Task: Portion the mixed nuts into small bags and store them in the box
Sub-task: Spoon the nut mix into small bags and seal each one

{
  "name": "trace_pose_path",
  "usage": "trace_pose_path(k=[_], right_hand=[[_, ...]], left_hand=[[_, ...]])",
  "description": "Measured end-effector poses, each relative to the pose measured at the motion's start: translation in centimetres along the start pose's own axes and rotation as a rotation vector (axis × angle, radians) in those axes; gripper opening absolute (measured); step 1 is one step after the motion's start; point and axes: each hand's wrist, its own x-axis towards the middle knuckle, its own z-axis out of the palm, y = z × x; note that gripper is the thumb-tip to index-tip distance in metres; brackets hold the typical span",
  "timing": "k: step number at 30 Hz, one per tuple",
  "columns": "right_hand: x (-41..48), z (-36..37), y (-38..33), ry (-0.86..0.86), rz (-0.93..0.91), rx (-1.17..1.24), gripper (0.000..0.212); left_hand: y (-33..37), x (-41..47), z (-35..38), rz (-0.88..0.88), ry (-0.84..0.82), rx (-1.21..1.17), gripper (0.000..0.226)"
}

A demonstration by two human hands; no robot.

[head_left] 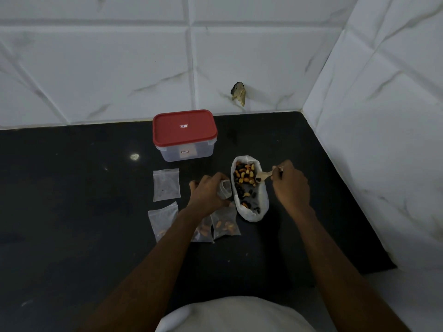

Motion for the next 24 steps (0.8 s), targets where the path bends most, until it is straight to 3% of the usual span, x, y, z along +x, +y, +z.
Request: trace_pose_path(k=[18,24], right_hand=[[1.3,2.5,0.8,-0.300,0.379,0.726,0.015],[1.4,2.2,1.8,-0.339,0.490,0.838,0.013]], left_hand=[[-0.1,1.6,0.4,-0.005,-0.046,-0.130,0.063],[-0.1,1.6,0.5,-0.007,-0.064,-0.116,0.063]])
